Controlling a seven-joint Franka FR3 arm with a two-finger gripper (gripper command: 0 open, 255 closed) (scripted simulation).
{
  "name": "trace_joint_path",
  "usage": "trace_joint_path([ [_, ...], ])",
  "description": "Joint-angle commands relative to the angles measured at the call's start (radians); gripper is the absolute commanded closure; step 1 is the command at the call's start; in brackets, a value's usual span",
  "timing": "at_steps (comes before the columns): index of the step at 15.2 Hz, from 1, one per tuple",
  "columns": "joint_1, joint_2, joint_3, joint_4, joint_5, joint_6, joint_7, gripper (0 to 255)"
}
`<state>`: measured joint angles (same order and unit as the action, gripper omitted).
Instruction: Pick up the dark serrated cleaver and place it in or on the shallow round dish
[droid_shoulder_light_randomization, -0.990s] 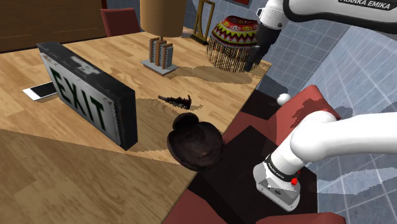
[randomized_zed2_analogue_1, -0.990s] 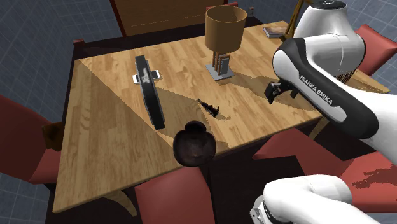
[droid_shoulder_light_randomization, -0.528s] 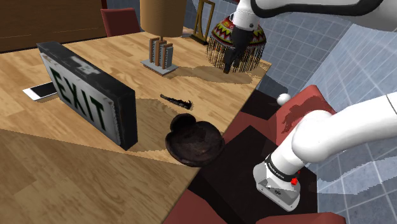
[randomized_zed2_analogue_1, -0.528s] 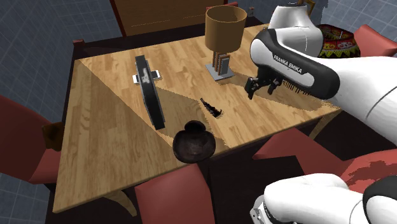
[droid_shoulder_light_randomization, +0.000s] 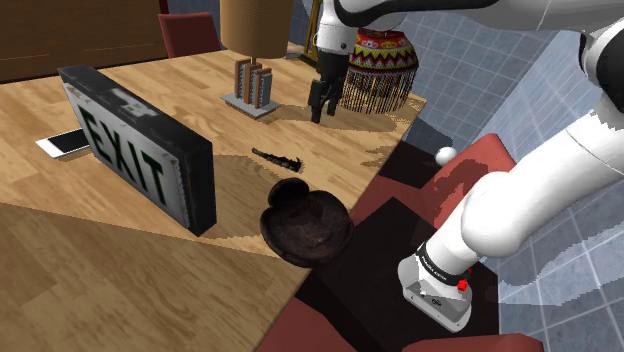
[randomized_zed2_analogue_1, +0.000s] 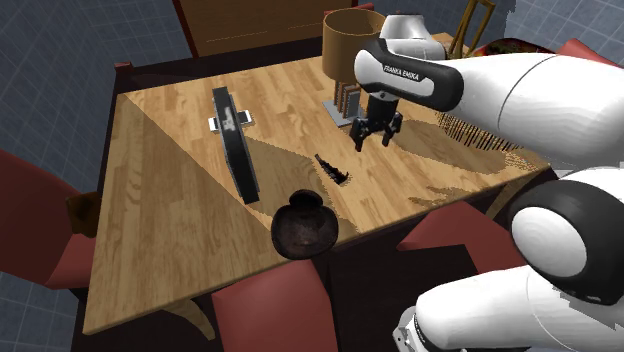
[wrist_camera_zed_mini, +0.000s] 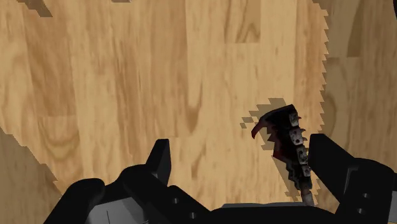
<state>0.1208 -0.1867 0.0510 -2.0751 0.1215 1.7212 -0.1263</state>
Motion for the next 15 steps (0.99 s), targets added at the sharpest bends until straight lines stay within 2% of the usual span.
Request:
trace_joint_path([
  [1, 0.013, 0.073, 0.007, 0.057, 0.029, -0.012, -0.009, 0],
  [12, 0.077, 0.500, 0.077, 0.459, 0.160, -0.120, -0.016, 0],
  [15, 0.082, 0.492, 0.080, 0.411, 0.163, -0.079, -0.020, 0],
])
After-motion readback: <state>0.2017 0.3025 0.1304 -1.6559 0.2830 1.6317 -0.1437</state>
